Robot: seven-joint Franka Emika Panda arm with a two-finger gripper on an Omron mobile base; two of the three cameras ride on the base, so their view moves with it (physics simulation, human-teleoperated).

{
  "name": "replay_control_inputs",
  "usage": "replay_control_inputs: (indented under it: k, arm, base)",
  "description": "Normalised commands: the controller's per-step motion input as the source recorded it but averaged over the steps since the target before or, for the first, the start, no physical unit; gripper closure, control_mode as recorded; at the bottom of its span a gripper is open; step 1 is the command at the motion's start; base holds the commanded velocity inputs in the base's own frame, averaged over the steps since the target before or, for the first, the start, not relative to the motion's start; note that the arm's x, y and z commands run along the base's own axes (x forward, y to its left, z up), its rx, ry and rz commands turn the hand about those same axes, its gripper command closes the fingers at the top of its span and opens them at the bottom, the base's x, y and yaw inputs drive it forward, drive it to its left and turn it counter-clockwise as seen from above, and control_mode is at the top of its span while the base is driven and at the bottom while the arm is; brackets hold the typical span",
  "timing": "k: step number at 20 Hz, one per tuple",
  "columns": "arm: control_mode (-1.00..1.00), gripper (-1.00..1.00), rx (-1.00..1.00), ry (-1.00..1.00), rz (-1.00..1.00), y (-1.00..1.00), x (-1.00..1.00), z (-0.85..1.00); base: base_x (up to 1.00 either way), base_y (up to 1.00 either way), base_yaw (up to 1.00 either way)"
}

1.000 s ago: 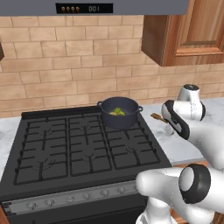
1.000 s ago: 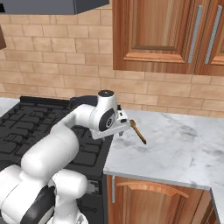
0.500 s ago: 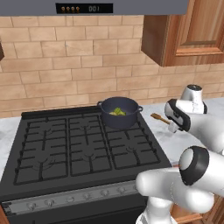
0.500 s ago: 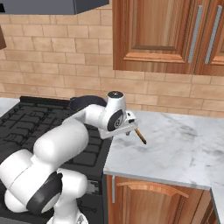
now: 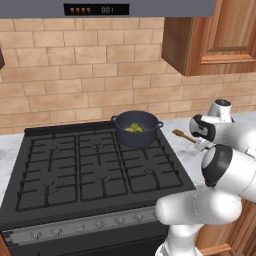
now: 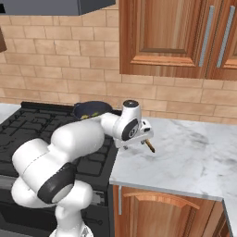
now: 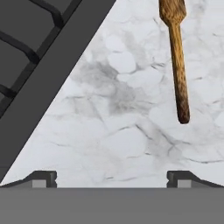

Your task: Put the squash and broccoli in the pot. Retrieve the spatula and lightly stir the vegetables in the pot.

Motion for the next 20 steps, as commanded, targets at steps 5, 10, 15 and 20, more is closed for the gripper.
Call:
replay_control_inputs:
  k: [5, 10, 15, 20]
  arm:
    - [-1.00, -1.00, 0.01, 0.08, 0.00, -0.32, 0.41, -0.18]
    - [-1.00, -1.00, 0.02, 0.09, 0.00, -0.20, 0.42, -0.21]
    - [-1.00, -1.00, 0.00, 0.12, 0.00, -0.13, 0.42, -0.18]
    - [-1.00, -1.00, 0.00, 0.08, 0.00, -0.14, 0.31, -0.25]
  base:
    - [0.00, 0.00, 0.00]
    - [0.00, 0.00, 0.00]
    - [0.00, 0.00, 0.00]
    - [0.00, 0.00, 0.00]
